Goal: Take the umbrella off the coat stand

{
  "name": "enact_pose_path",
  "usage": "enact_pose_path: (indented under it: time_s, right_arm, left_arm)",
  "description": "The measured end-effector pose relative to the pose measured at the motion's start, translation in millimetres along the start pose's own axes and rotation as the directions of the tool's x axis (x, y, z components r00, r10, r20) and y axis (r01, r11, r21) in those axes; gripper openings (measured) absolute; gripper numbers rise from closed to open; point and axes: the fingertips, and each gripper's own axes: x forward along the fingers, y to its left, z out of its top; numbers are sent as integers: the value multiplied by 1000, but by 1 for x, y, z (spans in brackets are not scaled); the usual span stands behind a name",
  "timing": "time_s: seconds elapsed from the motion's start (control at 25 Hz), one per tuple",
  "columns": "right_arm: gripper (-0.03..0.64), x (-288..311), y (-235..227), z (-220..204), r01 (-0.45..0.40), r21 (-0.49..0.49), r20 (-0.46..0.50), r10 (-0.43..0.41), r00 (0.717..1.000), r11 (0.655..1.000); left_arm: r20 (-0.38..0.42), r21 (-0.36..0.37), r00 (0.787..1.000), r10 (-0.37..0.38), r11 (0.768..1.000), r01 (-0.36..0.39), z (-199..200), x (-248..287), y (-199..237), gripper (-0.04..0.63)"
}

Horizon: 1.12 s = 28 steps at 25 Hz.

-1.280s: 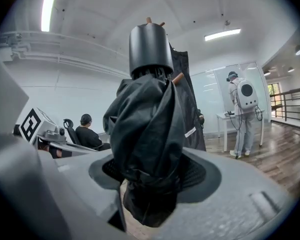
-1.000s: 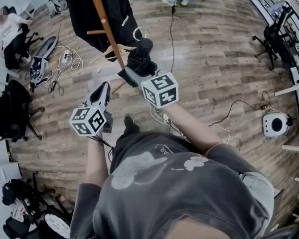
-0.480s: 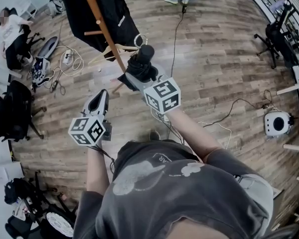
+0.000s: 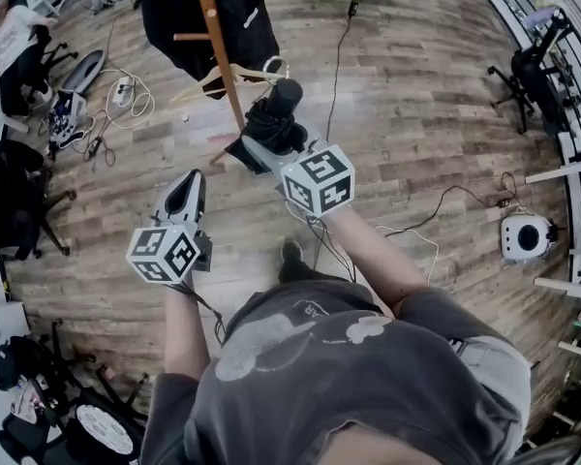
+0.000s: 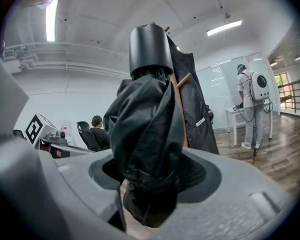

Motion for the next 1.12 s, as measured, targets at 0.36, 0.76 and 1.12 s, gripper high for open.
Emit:
enact_pose_path:
  time_s: [0.36, 0.76, 1.12]
  right_arm:
    - [272, -28, 76, -18, 27, -42, -45, -29, 999, 999]
    - [273, -77, 125, -31, 92, -43, -72, -95, 993, 995]
    - [273, -109, 173, -50, 101, -67, -80, -106, 991, 993]
  left_arm:
    - [8, -16, 1000, -12, 1000, 12, -13, -74, 9, 12]
    - [21, 1, 998, -58, 998, 58, -27, -132, -17, 12]
    - [27, 17, 996, -81, 997, 80, -46, -182, -32, 12]
